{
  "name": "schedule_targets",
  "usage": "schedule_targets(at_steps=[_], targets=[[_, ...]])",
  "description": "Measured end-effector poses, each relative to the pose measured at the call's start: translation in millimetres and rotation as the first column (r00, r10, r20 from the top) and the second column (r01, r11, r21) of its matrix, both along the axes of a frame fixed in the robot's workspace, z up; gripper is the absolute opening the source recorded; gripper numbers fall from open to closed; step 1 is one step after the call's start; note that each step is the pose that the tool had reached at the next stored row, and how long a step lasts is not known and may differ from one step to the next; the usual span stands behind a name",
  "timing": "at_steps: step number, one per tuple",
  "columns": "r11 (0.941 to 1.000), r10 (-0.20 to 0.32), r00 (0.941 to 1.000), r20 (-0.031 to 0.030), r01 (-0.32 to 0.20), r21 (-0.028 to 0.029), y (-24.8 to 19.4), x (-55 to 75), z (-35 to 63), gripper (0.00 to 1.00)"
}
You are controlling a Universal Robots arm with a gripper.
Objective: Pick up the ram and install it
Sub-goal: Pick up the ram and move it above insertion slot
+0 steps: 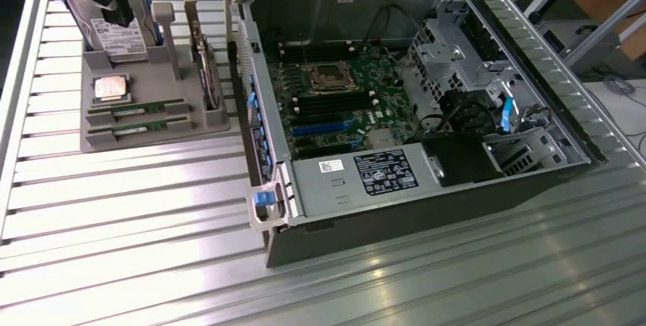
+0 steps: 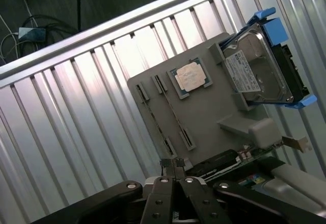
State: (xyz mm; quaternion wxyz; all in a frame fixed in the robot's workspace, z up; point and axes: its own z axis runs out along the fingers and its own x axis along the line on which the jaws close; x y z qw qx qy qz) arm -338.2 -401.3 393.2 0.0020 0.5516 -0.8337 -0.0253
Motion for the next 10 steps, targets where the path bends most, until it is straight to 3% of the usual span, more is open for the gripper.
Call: schedule_targets(at_steps=[10], targets=[[0.9982, 0.06, 0.9982, 0.0, -0.06, 0.0, 0.0, 0.0, 0.0, 0.11]])
